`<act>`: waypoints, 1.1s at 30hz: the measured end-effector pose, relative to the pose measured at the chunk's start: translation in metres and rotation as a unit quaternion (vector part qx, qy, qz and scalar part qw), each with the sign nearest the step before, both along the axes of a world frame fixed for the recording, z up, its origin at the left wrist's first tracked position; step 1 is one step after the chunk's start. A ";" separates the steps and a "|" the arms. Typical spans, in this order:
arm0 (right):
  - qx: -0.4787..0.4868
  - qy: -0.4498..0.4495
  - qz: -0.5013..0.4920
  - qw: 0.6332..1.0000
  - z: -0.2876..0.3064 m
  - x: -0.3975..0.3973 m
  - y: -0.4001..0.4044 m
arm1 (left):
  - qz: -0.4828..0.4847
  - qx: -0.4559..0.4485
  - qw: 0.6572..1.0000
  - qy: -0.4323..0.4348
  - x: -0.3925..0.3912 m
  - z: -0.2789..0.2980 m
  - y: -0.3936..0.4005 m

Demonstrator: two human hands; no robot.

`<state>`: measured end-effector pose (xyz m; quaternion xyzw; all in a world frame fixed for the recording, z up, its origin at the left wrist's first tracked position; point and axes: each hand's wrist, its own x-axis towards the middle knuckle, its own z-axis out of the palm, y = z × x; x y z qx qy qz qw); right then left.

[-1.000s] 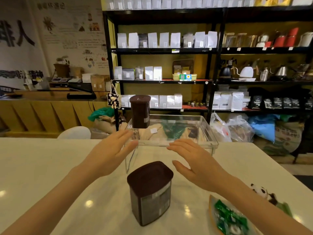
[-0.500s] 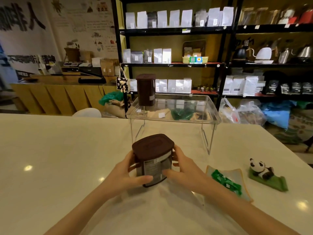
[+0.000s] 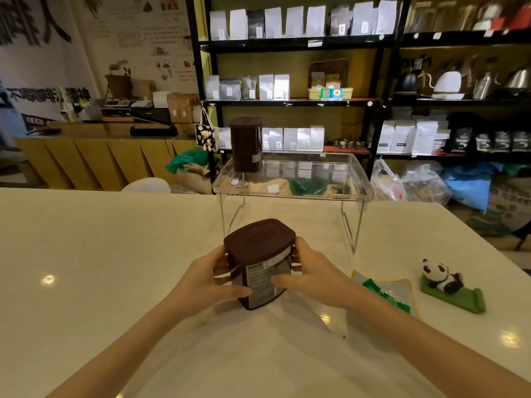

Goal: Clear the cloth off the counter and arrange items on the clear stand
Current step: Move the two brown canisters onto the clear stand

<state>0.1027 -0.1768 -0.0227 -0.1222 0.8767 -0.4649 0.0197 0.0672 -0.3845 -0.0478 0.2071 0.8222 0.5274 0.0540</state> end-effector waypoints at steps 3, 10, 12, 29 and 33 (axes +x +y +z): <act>-0.017 -0.013 0.004 1.000 0.005 -0.003 0.002 | 0.018 -0.017 0.999 0.020 0.003 0.006 0.004; -0.029 -0.002 0.002 1.000 0.036 -0.013 0.008 | 0.063 -0.030 0.996 0.062 0.008 0.045 0.012; -0.034 0.013 0.010 0.999 0.053 -0.017 0.011 | 0.071 -0.037 0.993 0.089 0.007 0.063 0.014; -0.296 -0.017 -0.081 0.952 0.137 -0.125 0.021 | 0.141 0.013 0.965 0.221 -0.074 0.138 0.067; -0.285 -0.024 -0.108 0.952 0.130 -0.150 0.024 | 0.163 0.022 0.965 0.202 -0.098 0.124 0.081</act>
